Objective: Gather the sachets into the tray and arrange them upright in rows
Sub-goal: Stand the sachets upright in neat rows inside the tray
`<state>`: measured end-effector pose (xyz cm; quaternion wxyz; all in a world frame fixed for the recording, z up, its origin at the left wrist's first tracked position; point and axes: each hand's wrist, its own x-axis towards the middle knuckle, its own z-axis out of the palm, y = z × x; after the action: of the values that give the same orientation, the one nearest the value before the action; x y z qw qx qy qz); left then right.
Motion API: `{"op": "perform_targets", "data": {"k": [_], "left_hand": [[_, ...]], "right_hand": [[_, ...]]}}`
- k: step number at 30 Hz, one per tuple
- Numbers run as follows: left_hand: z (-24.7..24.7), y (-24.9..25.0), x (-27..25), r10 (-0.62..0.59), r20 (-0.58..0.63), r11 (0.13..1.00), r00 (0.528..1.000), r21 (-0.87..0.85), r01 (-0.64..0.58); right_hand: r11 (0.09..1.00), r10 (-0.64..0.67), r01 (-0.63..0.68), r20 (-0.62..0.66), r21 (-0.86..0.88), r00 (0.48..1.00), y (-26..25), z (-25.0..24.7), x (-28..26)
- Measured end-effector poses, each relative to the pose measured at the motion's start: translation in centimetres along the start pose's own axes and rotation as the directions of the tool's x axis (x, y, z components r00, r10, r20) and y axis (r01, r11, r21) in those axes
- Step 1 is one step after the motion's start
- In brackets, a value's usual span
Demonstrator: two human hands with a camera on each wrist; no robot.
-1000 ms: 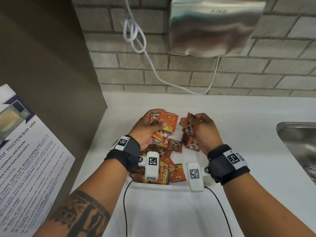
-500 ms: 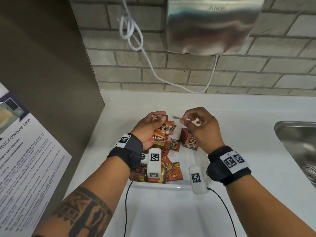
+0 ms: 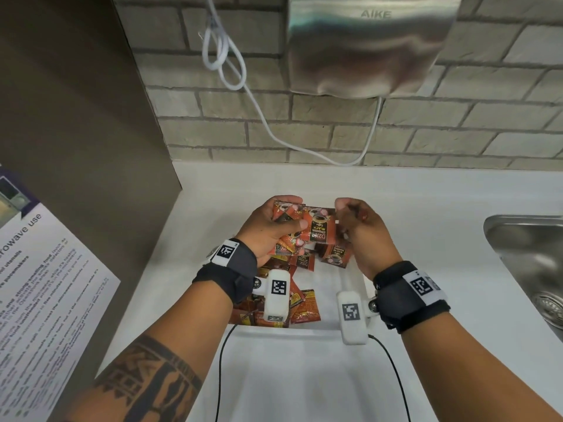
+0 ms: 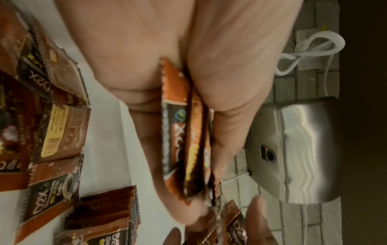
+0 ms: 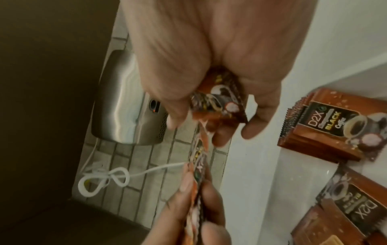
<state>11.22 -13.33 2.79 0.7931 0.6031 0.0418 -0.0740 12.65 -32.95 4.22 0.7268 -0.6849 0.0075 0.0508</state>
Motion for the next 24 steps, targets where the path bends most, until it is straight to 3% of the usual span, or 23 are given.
{"op": "perform_targets", "data": {"k": [4,9,13,18,21,24], "left_hand": [[0.4,-0.2,-0.2,0.012,0.048,0.998,0.999,0.056,-0.015],[-0.1,-0.6,-0.3,-0.014,-0.004,1.0,1.0,-0.005,0.014],[0.3,-0.9,-0.3,0.01,0.041,0.994,0.999,0.111,-0.014],[0.2,-0.3,0.0,0.101,-0.026,0.974,0.995,0.204,-0.094],[0.0,0.0,0.0,0.133,-0.015,0.965,0.991,0.228,-0.126],[0.7,0.1,-0.1,0.125,0.041,0.958,0.991,0.256,-0.132]], "right_hand": [[0.988,0.032,-0.005,0.17,-0.156,0.985,-1.1,-0.4,-0.2],[0.994,0.112,-0.111,-0.008,0.022,0.994,-0.8,-0.6,0.6],[0.969,0.164,-0.155,-0.032,0.192,0.986,-0.7,0.3,0.1],[0.977,0.201,-0.206,0.087,0.06,0.976,-0.8,0.4,-0.6],[0.942,0.325,-0.28,0.297,-0.185,0.898,-1.4,-0.1,-1.1],[0.93,0.359,-0.284,0.404,-0.235,0.841,-1.4,-0.1,-1.6]]}}
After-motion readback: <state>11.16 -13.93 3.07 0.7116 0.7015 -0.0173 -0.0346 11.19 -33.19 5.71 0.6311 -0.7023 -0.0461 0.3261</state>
